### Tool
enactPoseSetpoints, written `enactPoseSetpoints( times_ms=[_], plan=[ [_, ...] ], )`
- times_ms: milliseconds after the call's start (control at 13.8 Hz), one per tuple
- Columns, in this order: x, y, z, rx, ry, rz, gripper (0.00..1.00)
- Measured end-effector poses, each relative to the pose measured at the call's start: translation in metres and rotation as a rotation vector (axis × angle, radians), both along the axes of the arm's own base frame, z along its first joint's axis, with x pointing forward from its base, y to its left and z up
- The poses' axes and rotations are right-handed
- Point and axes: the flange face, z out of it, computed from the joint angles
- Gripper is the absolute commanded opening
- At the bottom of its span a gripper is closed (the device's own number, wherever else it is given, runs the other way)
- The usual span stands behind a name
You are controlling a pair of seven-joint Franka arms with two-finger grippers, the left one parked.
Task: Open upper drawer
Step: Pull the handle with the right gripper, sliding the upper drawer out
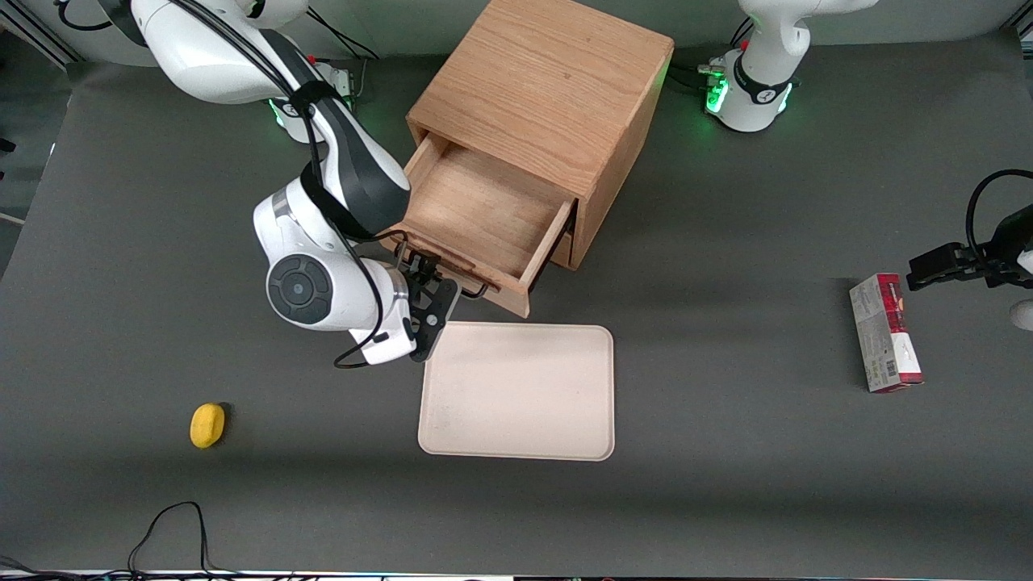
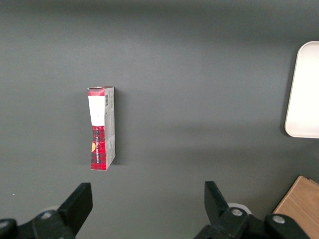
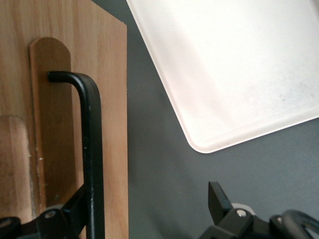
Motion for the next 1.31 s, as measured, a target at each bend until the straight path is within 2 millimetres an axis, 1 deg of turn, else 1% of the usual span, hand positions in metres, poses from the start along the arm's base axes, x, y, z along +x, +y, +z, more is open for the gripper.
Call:
enactPoseSetpoints(
  times_ms=[798, 1161, 1306],
  plan=[
    [0.025, -0.026, 0.005, 0.019, -0.040, -0.051, 1.00],
    [0.039, -0.042, 0.015, 0.034, -0.076, -0.084, 1.00],
    [0.046, -0.052, 0.024, 0.040, -0.095, -0.101, 1.00]
  ],
)
